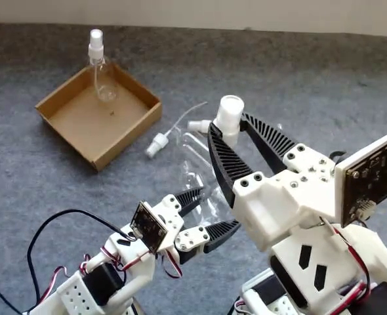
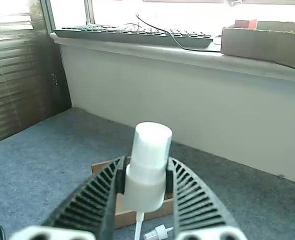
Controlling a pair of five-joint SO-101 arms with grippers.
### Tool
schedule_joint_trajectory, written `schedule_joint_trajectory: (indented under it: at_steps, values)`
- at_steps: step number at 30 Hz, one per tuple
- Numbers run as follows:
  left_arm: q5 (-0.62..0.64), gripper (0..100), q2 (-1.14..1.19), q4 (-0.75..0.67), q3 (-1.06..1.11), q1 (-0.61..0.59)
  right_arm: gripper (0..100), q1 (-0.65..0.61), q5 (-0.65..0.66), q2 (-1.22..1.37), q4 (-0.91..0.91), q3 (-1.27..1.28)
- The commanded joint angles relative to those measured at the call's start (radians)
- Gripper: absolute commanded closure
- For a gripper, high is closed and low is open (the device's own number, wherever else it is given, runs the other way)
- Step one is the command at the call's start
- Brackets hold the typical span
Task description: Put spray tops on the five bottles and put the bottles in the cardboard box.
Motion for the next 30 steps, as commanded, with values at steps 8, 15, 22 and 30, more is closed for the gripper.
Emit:
schedule_joint_trajectory:
  at_steps: [8, 15, 22, 30]
  values:
    - [-0.003, 92, -0.008, 0.0, 0.022, -0.079, 96.5, -0.007, 0.0, -0.045, 0.004, -0.044]
    - [-0.002, 92, -0.008, 0.0, 0.022, -0.077, 96.5, -0.007, 0.002, -0.047, 0.004, -0.044]
    - [-0.002, 92, -0.008, -0.002, 0.022, -0.084, 96.5, -0.007, 0.002, -0.047, 0.012, 0.025]
    - [-0.002, 92, -0.008, -0.002, 0.022, -0.084, 96.4, -0.007, 0.063, -0.047, 0.01, 0.093]
